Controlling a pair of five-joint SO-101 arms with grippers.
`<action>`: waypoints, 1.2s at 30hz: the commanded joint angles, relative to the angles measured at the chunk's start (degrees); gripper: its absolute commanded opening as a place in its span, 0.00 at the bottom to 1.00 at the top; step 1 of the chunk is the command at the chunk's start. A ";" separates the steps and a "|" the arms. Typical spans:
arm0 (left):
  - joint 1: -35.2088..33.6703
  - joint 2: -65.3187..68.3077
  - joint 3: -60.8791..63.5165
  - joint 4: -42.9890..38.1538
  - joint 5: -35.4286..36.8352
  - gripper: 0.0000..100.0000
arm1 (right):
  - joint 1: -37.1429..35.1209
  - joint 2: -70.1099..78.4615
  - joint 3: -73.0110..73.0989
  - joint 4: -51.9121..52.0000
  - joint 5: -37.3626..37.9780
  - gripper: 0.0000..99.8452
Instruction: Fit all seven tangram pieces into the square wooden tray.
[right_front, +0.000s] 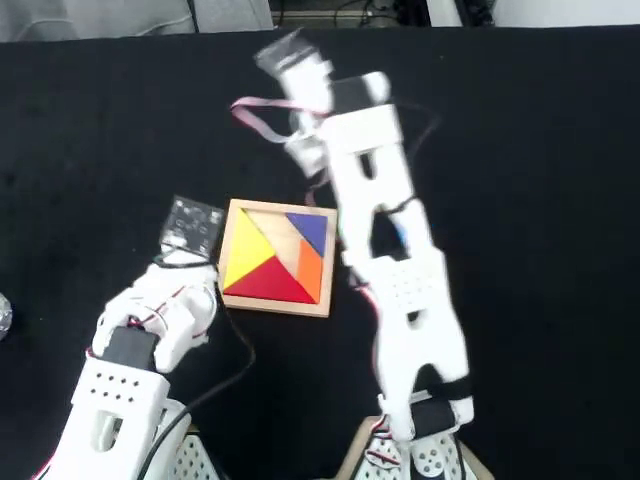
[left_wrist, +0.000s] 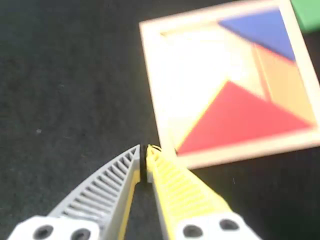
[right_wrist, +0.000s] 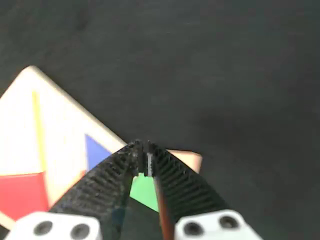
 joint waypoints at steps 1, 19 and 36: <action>2.86 -1.14 0.31 2.29 -3.34 0.03 | 4.04 -11.21 8.13 2.29 0.09 0.01; -3.30 -13.27 2.59 10.37 -2.11 0.03 | 16.35 -42.33 76.18 -32.88 10.29 0.01; -14.29 -38.07 10.86 15.38 0.88 0.03 | -0.09 -32.66 64.57 -28.57 0.62 0.01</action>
